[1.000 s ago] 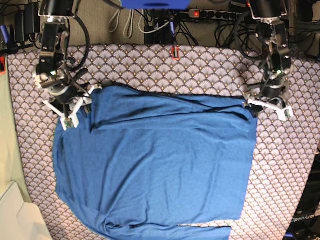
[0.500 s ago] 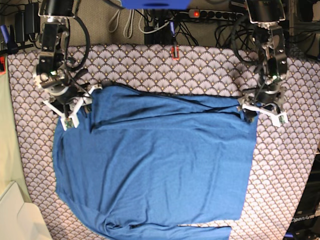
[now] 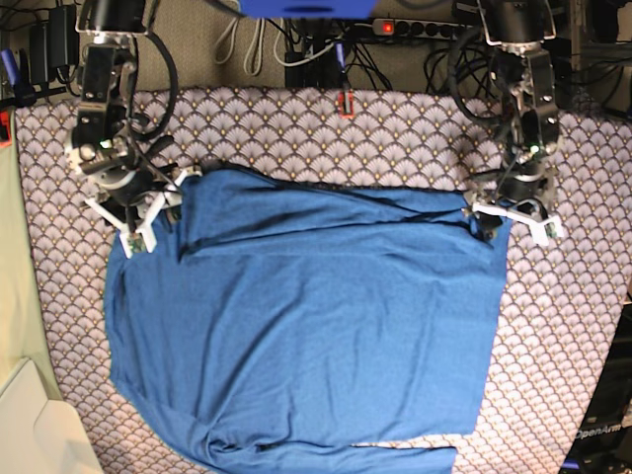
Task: Fold the T-shirt properly
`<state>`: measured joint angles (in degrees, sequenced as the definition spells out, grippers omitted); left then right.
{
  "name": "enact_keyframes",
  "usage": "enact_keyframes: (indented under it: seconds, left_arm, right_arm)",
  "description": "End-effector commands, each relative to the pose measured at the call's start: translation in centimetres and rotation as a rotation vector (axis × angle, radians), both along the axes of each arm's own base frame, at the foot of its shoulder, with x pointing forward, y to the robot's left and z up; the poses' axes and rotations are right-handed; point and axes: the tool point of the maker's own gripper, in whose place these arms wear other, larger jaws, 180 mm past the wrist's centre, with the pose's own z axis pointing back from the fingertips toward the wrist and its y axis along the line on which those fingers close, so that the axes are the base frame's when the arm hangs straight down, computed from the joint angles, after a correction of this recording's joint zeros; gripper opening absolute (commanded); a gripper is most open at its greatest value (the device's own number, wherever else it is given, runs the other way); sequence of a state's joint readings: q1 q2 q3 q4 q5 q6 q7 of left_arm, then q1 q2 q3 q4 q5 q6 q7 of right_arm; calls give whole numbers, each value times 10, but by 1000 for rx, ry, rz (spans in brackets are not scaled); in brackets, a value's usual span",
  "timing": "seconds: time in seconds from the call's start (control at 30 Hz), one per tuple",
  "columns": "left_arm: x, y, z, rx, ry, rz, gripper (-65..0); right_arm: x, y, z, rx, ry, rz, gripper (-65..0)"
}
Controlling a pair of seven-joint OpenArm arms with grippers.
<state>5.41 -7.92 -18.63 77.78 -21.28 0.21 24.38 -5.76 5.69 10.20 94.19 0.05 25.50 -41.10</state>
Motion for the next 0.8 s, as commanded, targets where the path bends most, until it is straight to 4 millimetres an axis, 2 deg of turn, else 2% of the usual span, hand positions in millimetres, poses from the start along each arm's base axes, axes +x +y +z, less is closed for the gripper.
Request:
enact_keyframes:
  seconds: [0.0,0.07,0.2,0.27,0.63,0.7,0.77]
  left_arm:
    - [-3,-3,-3,-19,21,-7,-230]
    - [-3,-4,-3,-20,22,-7,-253]
    - [-3,-4,-4,-23,22,-6,-421]
    - [-2,-5,-3,-24,18,-8,-486]
    - [3,-4,2,-22,0,-7,-501]
    - [5,-4,4,-21,-4,-7,-528]
    - [9,-5,6,-26,-9,-8,-595]
  right_arm:
    - [10,-1,13,2,-52,3,-319]
    - [10,-1,13,2,-52,3,-319]
    - [9,-1,13,2,-52,4,-319]
    - [9,-1,13,2,-52,4,-319]
    - [9,-1,13,2,-52,4,-319]
    - [9,-1,13,2,-52,4,-319]
    - [10,-1,14,2,-53,4,-319]
